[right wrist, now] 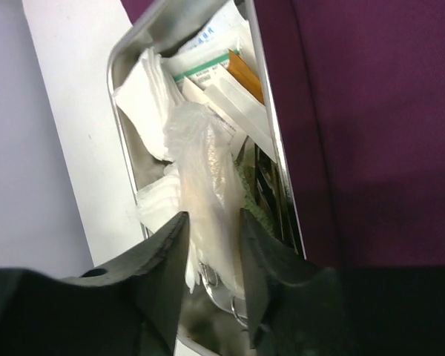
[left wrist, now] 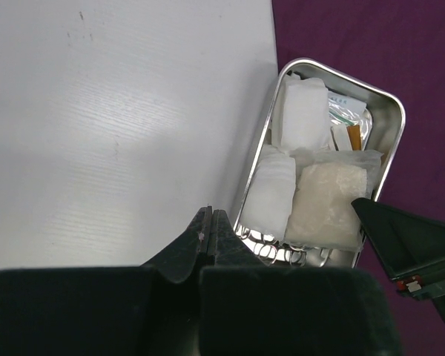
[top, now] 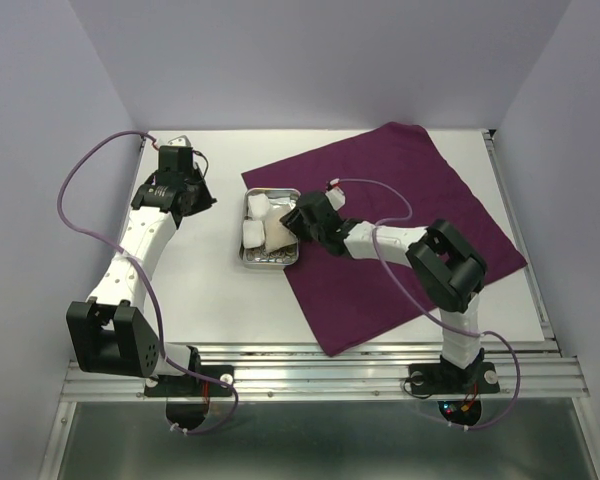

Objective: Prepare the surgical pack
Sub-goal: Place the medical item in the container, then pick up the container from the center of the board, then place the container in the surgical kit.

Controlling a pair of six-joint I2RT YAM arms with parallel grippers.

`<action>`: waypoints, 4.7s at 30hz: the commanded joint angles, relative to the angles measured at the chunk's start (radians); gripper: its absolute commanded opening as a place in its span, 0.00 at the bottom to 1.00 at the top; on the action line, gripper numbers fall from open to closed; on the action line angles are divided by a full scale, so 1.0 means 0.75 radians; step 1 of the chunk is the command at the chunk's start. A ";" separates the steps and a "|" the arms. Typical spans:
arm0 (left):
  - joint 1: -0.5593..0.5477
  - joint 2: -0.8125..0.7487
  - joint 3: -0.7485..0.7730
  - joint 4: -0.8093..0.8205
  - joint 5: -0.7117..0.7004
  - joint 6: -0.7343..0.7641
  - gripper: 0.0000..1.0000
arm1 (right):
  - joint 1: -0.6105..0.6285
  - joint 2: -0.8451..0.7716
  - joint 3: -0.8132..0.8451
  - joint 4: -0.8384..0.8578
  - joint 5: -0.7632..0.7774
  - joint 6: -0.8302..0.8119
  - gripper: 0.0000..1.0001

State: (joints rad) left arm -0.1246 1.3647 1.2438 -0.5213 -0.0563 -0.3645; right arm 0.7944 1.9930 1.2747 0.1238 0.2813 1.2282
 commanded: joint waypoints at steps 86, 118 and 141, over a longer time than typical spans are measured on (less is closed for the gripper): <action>-0.157 0.635 0.252 0.004 0.024 0.001 0.43 | -0.787 -0.639 -0.305 -0.396 -0.203 -0.715 0.78; -0.243 0.769 0.577 -0.041 0.206 0.124 0.00 | -0.787 -0.639 -0.323 -0.394 -0.232 -0.691 0.78; -0.413 1.377 1.397 -0.072 0.513 0.091 0.00 | -0.787 -0.671 -0.360 -0.415 -0.248 -0.701 0.78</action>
State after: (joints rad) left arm -0.4084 2.4012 2.2044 -0.6018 0.2562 -0.2718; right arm 0.2028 1.5261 1.0225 -0.1940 0.0937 0.7071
